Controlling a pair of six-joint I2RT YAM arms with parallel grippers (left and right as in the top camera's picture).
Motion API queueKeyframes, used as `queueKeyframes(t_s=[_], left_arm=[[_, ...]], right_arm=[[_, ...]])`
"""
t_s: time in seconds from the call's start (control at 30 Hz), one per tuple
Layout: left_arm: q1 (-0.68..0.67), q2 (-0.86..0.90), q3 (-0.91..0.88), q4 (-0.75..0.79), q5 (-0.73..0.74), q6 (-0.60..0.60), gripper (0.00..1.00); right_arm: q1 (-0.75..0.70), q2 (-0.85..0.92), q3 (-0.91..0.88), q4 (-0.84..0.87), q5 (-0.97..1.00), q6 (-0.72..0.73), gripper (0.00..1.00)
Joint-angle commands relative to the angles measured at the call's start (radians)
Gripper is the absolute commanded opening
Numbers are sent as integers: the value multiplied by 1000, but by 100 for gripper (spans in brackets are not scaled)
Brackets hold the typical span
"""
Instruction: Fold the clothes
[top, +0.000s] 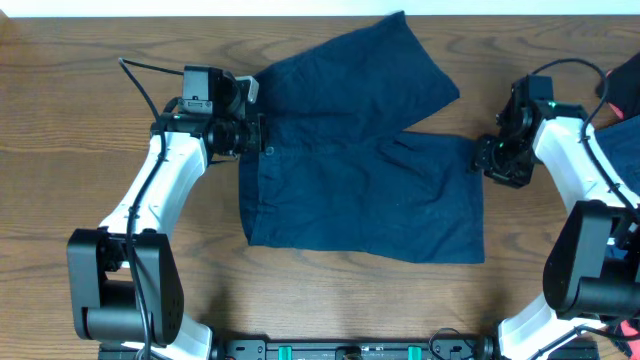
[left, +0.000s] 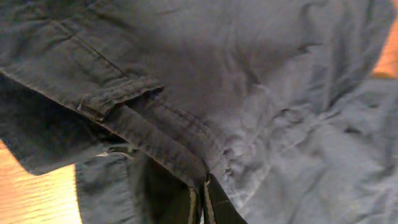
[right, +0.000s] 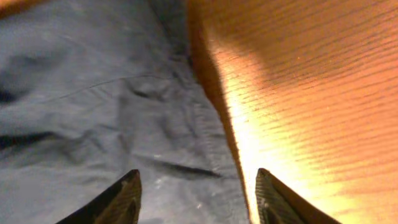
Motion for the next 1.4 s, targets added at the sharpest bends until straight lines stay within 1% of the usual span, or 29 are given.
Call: queueKeyframes(t_s=[0.0,0.1,0.17,0.2,0.23,0.27,0.33,0.37,0.43,0.47,0.57,0.63,0.7,0.73,0.97,1.13,1.3,1.37], left_arm=[[0,3,8,-3,-49,32,6],[0,3,8,-8,-50,32,6],[0,3,8,-15,-80,32,6],[0,3,8,-21,-102,32,6],[0,3,8,-26,-114,32,6],[0,3,8,-29,-117,32,6],[0,3,8,-33,-117,32,6],[0,3,8,-37,-117,32,6],[0,3,8,-42,-117,32,6],[0,3,8,-43,-117,32,6],[0,3,8,-43,-117,32,6],[0,3,8,-43,-117,32,6],[0,3,8,-43,-117,32,6],[0,3,8,-43,-117,32,6],[0,3,8,-43,-117,32,6],[0,3,8,-43,-117,32,6],[0,3,8,-45,-117,32,6],[0,3,8,-48,-117,32,6]], right_arm=[[8,-2,-56,40,25,9,59],[4,-2,-111,113,24,10,50],[-1,-2,-137,155,24,10,50],[-5,-2,-148,176,18,9,51],[-9,-2,-154,192,16,3,56],[-15,-2,-159,212,5,-13,57],[-33,-2,-161,254,-60,-64,62],[-51,-2,-161,290,-133,-99,63],[-85,-2,-160,322,-201,-101,62],[-108,-2,-160,333,-221,-75,61],[-171,-2,-161,334,-243,3,50],[-203,-2,-161,331,-280,3,43],[-217,-2,-161,320,-290,3,33],[-218,-2,-161,316,-288,2,32],[-181,14,-189,346,-259,4,29],[-158,51,-246,415,-244,35,27],[-154,84,-263,456,-254,40,25],[-154,85,-263,464,-293,31,23]])
